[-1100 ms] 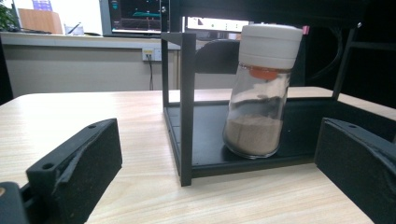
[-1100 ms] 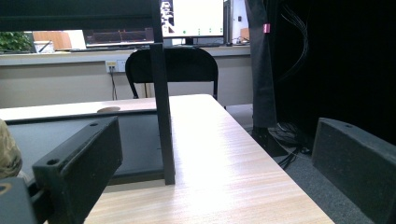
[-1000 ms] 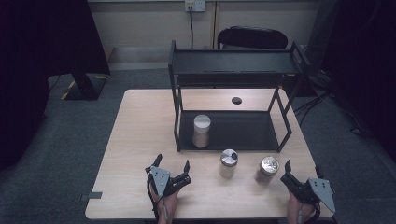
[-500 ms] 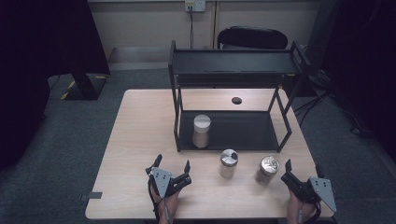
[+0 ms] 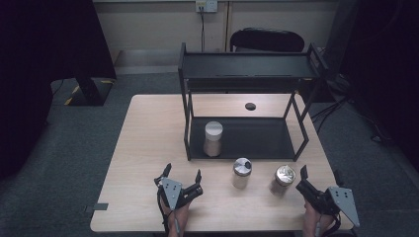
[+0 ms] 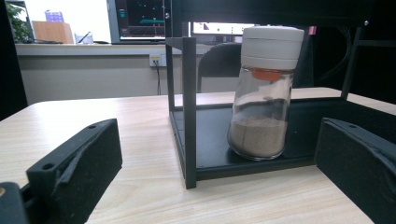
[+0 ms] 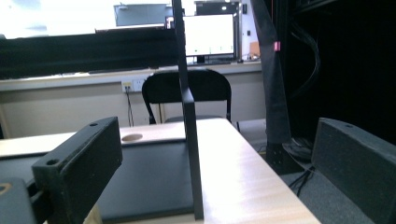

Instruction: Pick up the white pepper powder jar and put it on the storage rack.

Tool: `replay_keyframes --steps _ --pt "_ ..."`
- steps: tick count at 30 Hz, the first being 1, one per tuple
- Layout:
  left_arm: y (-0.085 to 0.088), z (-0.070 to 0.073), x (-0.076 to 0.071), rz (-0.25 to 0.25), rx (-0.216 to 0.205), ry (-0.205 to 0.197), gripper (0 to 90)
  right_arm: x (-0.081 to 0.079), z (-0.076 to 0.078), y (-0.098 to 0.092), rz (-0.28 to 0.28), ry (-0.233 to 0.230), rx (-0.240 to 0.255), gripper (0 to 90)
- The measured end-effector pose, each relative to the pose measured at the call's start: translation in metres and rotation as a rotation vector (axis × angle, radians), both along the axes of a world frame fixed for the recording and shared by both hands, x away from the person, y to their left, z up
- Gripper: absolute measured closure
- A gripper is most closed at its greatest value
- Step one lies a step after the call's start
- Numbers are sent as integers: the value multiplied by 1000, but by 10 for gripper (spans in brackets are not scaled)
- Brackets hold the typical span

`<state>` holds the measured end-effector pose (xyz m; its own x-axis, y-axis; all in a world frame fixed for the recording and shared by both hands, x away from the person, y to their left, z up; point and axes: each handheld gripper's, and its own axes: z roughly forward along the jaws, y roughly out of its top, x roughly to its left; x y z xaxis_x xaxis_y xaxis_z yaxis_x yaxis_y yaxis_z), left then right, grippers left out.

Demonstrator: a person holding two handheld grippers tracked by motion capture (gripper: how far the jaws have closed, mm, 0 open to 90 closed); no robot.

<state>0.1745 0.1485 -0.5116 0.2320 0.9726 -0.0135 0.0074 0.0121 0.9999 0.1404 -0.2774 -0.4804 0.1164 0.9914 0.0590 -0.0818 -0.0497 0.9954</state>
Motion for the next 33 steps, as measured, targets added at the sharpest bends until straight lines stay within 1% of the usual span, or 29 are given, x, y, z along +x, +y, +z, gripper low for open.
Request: replay_keyframes --steps 4,8,10,11,14,15,19,22,27,32,33 --pt "0 0 0 1 2 -1 3 -1 6 -2 9 -9 1 8" --pt "-1 0 0 3 5 -3 3 -3 13 -3 25 7 3 7" --pt "-1 0 0 3 4 -4 3 -3 14 -3 28 6 3 7" --pt "-1 0 0 1 6 -3 3 -5 17 -3 42 5 2 7" --pt "-1 0 0 3 4 -3 3 -7 21 -3 51 1 -10 7" --pt "-1 0 0 2 2 -3 3 -9 25 -2 66 -4 -19 7" --pt "-1 0 0 2 3 -1 3 -12 31 -1 106 -21 -42 5" --pt "-1 0 0 3 1 -3 3 -11 34 1 143 -16 -60 5" --pt "-1 0 0 1 5 -4 3 -10 36 6 190 -14 -74 5" --pt "0 0 0 -1 6 -3 3 -9 40 8 217 -19 -79 5" --pt "0 0 0 -1 6 -4 3 -9 42 10 228 -20 -84 5"
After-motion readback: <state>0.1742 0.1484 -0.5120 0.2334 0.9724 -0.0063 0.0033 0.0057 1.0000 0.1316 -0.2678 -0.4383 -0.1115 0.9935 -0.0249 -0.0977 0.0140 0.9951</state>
